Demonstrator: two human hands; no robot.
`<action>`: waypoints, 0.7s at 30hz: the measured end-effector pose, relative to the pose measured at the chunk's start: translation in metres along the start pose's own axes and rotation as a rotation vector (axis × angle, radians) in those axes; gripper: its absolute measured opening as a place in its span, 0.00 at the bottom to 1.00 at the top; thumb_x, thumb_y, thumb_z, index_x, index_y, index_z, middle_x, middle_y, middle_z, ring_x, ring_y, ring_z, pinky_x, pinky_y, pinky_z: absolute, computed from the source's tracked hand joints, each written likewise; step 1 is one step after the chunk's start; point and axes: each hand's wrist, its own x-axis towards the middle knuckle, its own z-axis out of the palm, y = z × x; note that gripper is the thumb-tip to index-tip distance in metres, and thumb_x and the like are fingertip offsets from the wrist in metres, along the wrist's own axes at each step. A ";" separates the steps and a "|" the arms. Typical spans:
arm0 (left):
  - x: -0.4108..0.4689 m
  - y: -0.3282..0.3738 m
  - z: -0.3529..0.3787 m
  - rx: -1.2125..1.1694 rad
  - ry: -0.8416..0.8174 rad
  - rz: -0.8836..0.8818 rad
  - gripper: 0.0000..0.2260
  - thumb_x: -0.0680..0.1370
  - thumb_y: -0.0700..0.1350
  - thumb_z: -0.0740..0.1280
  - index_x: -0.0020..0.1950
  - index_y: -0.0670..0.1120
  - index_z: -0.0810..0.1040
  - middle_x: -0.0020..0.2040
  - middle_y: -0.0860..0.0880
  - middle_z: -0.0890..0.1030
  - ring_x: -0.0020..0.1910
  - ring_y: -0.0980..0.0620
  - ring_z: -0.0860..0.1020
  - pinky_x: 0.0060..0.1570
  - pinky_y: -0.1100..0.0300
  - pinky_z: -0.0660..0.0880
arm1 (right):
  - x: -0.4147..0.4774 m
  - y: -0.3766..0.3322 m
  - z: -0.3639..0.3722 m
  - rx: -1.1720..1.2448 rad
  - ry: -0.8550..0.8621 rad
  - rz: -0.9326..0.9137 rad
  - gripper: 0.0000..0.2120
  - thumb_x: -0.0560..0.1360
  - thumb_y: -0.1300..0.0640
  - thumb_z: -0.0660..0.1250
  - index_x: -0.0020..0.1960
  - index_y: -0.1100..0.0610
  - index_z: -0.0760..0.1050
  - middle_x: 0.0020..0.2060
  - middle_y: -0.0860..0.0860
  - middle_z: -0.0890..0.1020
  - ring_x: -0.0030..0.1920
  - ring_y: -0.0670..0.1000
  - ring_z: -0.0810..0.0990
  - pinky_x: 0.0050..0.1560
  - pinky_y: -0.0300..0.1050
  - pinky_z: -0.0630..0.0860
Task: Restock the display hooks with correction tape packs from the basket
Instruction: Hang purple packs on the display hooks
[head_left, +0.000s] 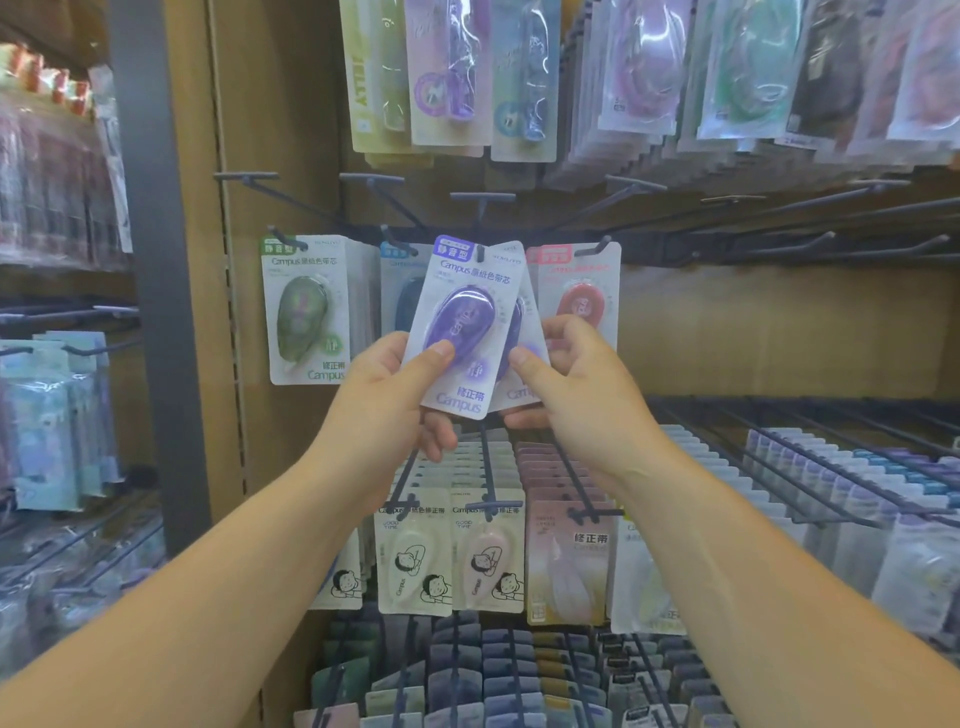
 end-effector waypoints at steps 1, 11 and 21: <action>0.004 -0.002 0.000 0.016 0.009 -0.019 0.07 0.85 0.48 0.66 0.52 0.46 0.78 0.34 0.47 0.82 0.24 0.47 0.75 0.23 0.59 0.70 | 0.003 0.001 0.001 -0.004 0.001 0.006 0.09 0.83 0.57 0.66 0.62 0.53 0.73 0.49 0.49 0.85 0.45 0.51 0.87 0.43 0.51 0.86; 0.043 -0.010 0.004 0.333 0.006 -0.174 0.16 0.86 0.57 0.63 0.57 0.44 0.79 0.40 0.40 0.84 0.26 0.47 0.78 0.27 0.59 0.71 | 0.036 0.007 0.016 -0.184 0.061 0.143 0.09 0.83 0.63 0.59 0.57 0.51 0.71 0.49 0.50 0.83 0.46 0.53 0.87 0.44 0.52 0.86; 0.050 -0.012 0.005 0.510 0.014 -0.184 0.19 0.86 0.59 0.62 0.61 0.43 0.78 0.47 0.40 0.85 0.28 0.46 0.81 0.30 0.56 0.76 | 0.022 -0.001 0.012 -0.079 -0.027 0.230 0.07 0.82 0.59 0.62 0.51 0.47 0.73 0.50 0.54 0.83 0.56 0.61 0.84 0.59 0.59 0.82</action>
